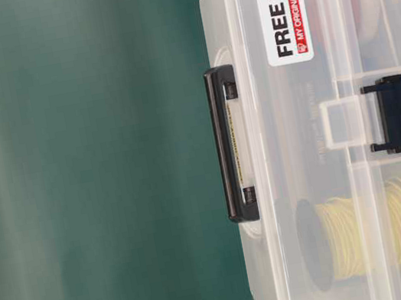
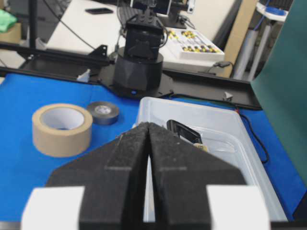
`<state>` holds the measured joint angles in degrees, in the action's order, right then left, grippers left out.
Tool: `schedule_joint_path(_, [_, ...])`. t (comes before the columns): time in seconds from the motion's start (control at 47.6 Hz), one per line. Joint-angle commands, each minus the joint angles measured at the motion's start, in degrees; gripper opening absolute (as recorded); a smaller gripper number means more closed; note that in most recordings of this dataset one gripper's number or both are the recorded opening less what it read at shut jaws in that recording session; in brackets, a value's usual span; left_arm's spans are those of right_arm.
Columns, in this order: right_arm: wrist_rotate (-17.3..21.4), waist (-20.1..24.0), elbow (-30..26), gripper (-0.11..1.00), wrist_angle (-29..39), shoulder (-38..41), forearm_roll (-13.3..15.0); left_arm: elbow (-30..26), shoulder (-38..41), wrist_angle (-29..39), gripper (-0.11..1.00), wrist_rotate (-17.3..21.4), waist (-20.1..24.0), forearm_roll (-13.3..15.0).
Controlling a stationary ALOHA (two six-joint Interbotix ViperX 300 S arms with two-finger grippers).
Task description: Open the tool box with both arms.
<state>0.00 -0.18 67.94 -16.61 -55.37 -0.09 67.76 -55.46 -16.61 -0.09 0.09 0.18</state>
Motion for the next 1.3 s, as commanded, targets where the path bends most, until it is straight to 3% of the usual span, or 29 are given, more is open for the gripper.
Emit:
schedule_joint_path(0.0, [0.2, -0.5, -1.9, 0.0, -0.4, 0.4, -0.1, -1.1, 0.2, 0.6, 0.0, 1.4, 0.1, 1.6])
schedule_joint_path(0.168, [0.3, -3.8, -3.1, 0.0, 4.0, 0.4, -0.3, -1.0, 1.1, 2.2, 0.0, 4.0, 1.5, 1.7])
schedule_joint_path(0.483, [0.3, -9.6, -3.0, 0.02, 13.0, 1.1, -1.3, -0.7, 3.3, 7.6, 0.0, 6.0, 10.0, 1.8])
schedule_joint_path(0.525, [0.4, -10.0, -2.9, 0.08, 14.4, 1.4, -1.2, -0.6, 3.8, 8.9, 0.0, 6.1, 10.4, 1.8])
schedule_joint_path(0.651, [0.4, -11.1, -2.6, 0.45, 18.5, 3.2, -1.2, -0.5, 4.7, 11.6, 0.02, 5.8, 10.4, 1.8])
schedule_joint_path(0.714, [0.4, -11.6, -2.5, 0.64, 20.1, 4.0, -1.2, -0.4, 5.1, 12.5, 0.12, 5.6, 10.4, 1.8])
schedule_joint_path(0.798, [0.4, -12.2, -2.4, 0.82, 22.1, 5.0, -1.2, -0.2, 5.4, 13.1, 0.36, 5.4, 10.7, 1.8])
schedule_joint_path(0.945, [0.4, -13.4, -2.2, 0.8, 25.8, 6.6, -1.2, 0.8, 6.0, 13.4, 0.79, 5.9, 12.0, 1.8])
schedule_joint_path(0.987, [0.4, -13.7, -2.1, 0.81, 26.3, 7.2, -1.2, 1.1, 6.5, 13.4, 0.86, 5.8, 12.7, 1.8])
schedule_joint_path(1.281, [0.4, -16.3, -2.2, 0.81, 25.8, 14.9, -1.2, 1.5, 16.6, 11.1, 0.89, 5.3, 13.6, 1.9])
